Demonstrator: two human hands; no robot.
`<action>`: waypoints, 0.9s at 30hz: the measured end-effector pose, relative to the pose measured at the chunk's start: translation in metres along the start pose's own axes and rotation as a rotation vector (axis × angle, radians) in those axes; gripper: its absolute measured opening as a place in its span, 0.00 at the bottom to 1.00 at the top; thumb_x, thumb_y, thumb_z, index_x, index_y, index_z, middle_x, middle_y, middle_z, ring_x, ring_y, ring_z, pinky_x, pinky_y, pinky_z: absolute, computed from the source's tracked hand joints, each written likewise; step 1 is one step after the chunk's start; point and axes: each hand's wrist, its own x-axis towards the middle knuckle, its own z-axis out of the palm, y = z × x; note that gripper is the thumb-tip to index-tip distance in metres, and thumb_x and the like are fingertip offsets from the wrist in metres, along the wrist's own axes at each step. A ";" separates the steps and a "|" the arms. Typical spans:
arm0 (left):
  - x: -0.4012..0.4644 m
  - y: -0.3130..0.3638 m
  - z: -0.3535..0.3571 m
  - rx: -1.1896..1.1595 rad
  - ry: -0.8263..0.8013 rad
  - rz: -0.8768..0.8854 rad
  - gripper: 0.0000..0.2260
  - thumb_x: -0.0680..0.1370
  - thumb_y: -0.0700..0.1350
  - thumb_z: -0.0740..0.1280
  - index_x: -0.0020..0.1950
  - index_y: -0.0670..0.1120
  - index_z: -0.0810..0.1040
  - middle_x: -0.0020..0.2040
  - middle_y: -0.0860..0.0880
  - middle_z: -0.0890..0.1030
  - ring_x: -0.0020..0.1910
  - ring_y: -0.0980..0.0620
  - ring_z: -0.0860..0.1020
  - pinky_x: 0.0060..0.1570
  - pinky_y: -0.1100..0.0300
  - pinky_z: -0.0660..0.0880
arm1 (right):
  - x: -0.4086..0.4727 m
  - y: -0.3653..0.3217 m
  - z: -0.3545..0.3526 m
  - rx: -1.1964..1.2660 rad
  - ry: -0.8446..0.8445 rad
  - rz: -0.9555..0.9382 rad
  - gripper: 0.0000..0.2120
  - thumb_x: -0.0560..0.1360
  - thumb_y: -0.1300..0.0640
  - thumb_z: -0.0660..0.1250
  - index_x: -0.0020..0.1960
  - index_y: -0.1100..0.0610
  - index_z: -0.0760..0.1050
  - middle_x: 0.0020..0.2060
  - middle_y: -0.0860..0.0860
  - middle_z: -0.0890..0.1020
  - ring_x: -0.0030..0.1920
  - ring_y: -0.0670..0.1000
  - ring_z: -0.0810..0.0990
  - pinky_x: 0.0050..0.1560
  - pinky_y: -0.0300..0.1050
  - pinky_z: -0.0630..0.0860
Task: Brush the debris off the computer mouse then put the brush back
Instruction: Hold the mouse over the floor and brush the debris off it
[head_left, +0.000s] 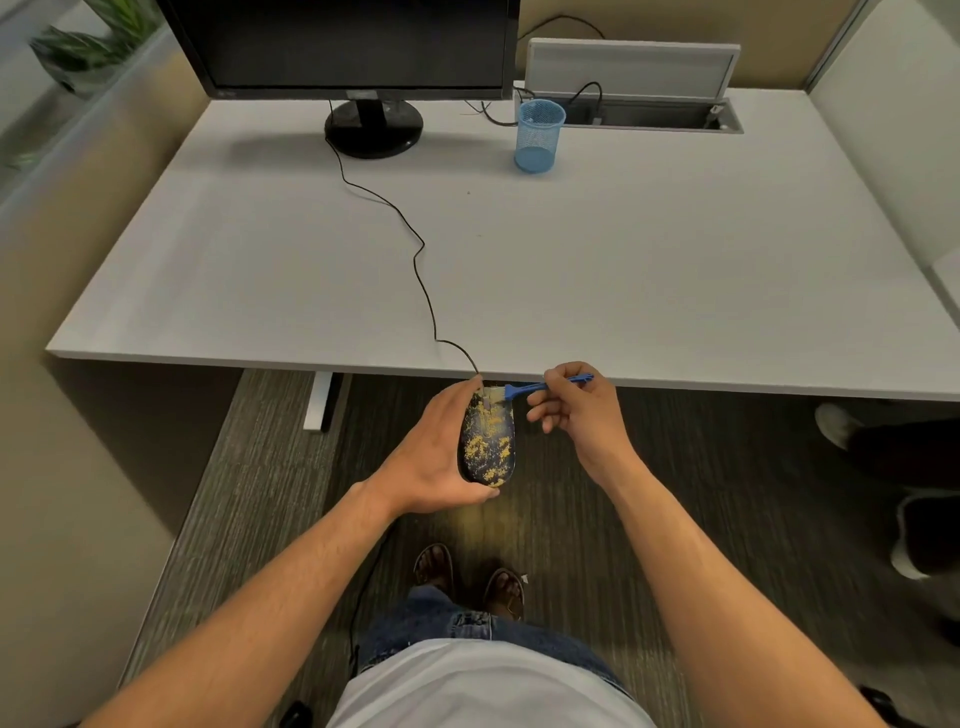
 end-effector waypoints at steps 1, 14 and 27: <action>-0.001 0.001 0.001 0.001 -0.001 -0.001 0.55 0.62 0.59 0.80 0.80 0.53 0.49 0.76 0.54 0.57 0.75 0.54 0.59 0.73 0.57 0.61 | -0.001 0.002 -0.003 -0.002 -0.002 0.003 0.04 0.83 0.59 0.63 0.54 0.60 0.74 0.37 0.56 0.85 0.33 0.51 0.84 0.31 0.39 0.78; -0.004 -0.003 0.001 0.012 -0.011 0.018 0.55 0.63 0.59 0.80 0.80 0.53 0.48 0.76 0.55 0.57 0.73 0.60 0.57 0.72 0.58 0.60 | -0.003 0.001 0.002 0.056 0.021 -0.005 0.03 0.83 0.60 0.64 0.53 0.59 0.74 0.37 0.57 0.85 0.34 0.52 0.84 0.32 0.39 0.79; -0.005 -0.024 -0.016 0.014 -0.059 0.038 0.56 0.62 0.61 0.79 0.80 0.53 0.46 0.77 0.53 0.56 0.75 0.57 0.57 0.73 0.57 0.59 | -0.006 0.007 0.015 0.065 0.119 0.013 0.03 0.83 0.59 0.63 0.53 0.58 0.74 0.37 0.55 0.85 0.35 0.52 0.84 0.32 0.39 0.79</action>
